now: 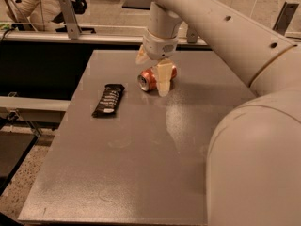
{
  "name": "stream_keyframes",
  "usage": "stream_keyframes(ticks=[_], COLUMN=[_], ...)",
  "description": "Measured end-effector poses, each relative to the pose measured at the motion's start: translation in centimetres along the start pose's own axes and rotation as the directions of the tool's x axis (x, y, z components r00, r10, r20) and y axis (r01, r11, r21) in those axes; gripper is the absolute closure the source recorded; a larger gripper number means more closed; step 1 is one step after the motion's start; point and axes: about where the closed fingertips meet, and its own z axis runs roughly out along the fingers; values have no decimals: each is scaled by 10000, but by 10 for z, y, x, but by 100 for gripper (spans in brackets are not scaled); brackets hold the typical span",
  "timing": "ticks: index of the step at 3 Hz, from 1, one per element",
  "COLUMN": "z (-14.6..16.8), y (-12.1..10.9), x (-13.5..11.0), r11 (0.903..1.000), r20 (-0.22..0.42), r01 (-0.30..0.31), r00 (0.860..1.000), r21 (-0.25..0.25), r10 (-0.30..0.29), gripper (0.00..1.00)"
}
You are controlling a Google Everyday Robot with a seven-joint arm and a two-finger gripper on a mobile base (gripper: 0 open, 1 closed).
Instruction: Place coke can upright
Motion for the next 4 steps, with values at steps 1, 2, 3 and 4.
stream_keyframes(ticks=[1, 2, 3, 4], z=[1, -1, -27, -59], y=[1, 3, 9, 20], x=[1, 1, -4, -5], r11=[9997, 9995, 9989, 9858], r20=[-123, -154, 461, 1801], r01=[210, 283, -230, -1432], r00=[9997, 9995, 9987, 9756], r21=[-102, -107, 412, 874], r10=[-211, -285, 211, 1257], gripper=[49, 72, 95, 100])
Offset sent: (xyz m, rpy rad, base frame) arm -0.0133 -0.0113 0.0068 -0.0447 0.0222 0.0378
